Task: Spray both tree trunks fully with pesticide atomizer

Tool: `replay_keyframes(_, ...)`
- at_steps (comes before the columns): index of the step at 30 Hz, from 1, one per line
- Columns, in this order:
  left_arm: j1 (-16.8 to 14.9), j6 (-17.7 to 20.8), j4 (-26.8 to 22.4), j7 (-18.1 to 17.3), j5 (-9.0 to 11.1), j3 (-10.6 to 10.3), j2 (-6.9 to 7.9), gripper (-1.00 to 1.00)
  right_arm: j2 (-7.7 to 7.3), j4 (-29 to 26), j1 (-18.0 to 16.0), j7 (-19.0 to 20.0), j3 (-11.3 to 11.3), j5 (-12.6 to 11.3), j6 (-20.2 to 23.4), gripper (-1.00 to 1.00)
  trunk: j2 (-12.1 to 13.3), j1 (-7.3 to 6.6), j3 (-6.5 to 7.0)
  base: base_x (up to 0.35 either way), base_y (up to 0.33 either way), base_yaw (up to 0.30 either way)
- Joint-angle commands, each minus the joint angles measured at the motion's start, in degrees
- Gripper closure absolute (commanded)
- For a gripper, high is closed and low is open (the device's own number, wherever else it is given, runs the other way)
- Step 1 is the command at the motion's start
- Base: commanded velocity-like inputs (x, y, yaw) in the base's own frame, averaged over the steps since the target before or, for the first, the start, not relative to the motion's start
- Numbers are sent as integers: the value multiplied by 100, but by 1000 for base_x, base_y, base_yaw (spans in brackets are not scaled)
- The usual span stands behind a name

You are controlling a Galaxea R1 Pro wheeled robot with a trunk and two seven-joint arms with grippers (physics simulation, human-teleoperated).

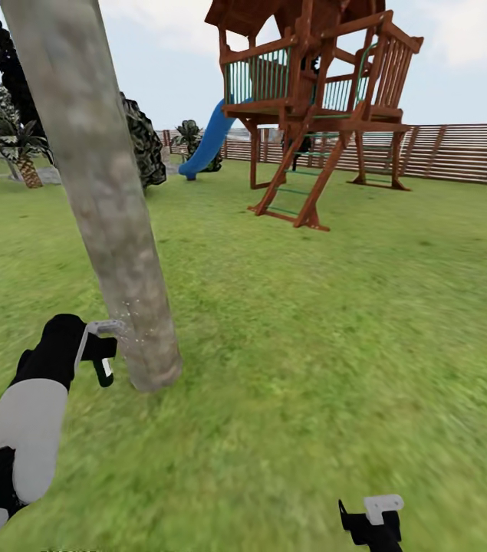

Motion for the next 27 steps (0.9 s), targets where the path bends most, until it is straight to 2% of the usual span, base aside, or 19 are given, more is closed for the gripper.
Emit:
replay_keyframes(1,-23,13,-4,-54,-85,13,-17,100,0,6,-3,-35,-25,62,-15,-100,-2,1,-6,232,-172,137)
replay_keyframes(9,-34,13,-4,-54,-86,9,-16,100,-9,6,-3,-35,-25,62,-18,-100,-2,1,-6,283,-74,18)
replay_keyframes(21,-34,16,-4,-54,-92,9,-6,100,-8,6,-3,-35,-25,62,-15,-100,-2,1,-6,2,-272,5)
replay_keyframes(27,-34,13,-4,-54,-87,11,-27,100,-1,6,-3,-35,-25,62,-19,-100,-2,1,-6,0,-273,197)
